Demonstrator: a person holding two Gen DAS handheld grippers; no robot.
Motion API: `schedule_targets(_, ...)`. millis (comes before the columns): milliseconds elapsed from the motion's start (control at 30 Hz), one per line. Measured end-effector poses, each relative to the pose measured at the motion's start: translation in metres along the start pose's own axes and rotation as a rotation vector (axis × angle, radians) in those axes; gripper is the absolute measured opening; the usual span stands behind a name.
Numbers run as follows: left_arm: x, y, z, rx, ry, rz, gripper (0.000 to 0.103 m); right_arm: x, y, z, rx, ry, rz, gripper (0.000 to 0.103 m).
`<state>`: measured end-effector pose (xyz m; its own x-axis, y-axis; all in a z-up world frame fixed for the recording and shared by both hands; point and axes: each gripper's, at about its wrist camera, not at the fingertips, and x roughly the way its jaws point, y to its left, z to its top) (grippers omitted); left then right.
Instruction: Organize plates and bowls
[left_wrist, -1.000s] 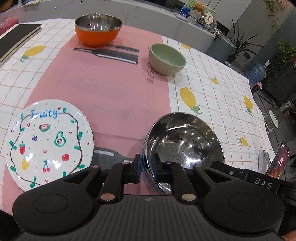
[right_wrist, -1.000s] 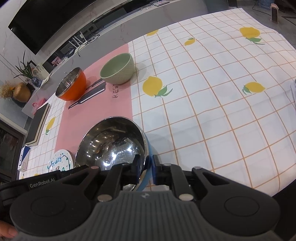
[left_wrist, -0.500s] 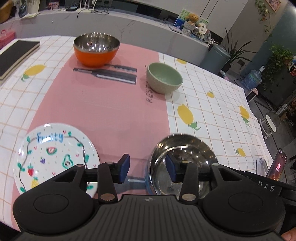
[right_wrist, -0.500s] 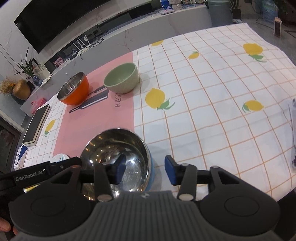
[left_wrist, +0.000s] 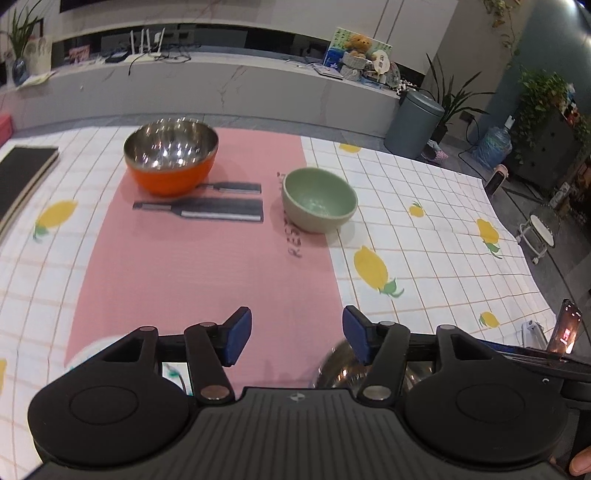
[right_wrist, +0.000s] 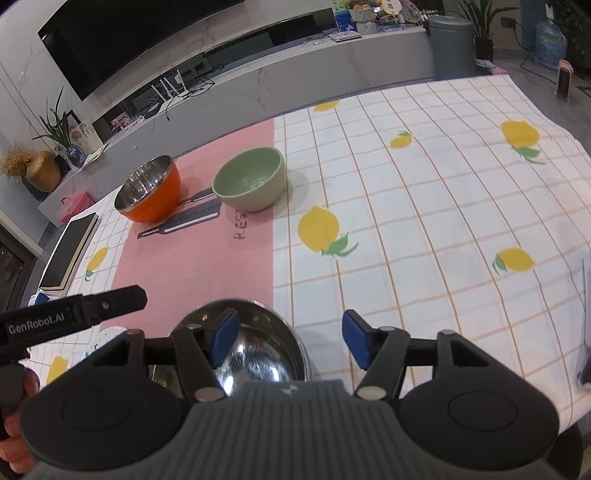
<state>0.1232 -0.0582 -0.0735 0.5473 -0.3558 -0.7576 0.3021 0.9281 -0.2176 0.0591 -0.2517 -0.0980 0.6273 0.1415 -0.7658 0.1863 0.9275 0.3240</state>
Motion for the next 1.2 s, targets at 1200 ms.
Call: schedule_targets(1200, 0.059, 0.091, 0.119, -0.024, -0.077, 0.146, 0.074, 0.129, 0.112, 0.136, -0.156, 0.008, 0.093, 0.074)
